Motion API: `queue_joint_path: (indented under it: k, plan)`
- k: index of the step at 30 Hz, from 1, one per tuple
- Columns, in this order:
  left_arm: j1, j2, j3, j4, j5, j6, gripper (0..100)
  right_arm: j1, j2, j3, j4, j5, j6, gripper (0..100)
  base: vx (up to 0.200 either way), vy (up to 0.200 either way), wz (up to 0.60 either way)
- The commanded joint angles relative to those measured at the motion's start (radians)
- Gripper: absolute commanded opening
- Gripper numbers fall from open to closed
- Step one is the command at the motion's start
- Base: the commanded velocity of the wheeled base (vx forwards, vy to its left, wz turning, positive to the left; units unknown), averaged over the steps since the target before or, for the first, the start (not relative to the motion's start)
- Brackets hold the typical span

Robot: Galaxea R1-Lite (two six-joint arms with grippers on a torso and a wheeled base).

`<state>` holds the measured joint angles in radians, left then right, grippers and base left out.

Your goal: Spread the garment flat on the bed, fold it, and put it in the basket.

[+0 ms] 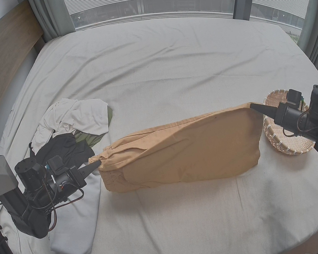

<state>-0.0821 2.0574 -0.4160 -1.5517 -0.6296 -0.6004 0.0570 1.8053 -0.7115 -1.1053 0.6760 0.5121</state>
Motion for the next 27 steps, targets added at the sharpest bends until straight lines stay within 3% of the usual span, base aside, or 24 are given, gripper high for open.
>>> queue_joint_path:
  k: [1,27]
  plan:
    - [-0.008,0.036,-0.049,-0.001,0.021,-0.016,0,-0.003,0.062,-0.048,-0.001,0.001,0.0,0,0.0,0.0,0.0]
    - [-0.03,0.159,-0.207,-0.001,0.09,-0.039,0,-0.011,0.223,-0.207,-0.01,0.001,-0.001,0,0.0,0.0,0.0]
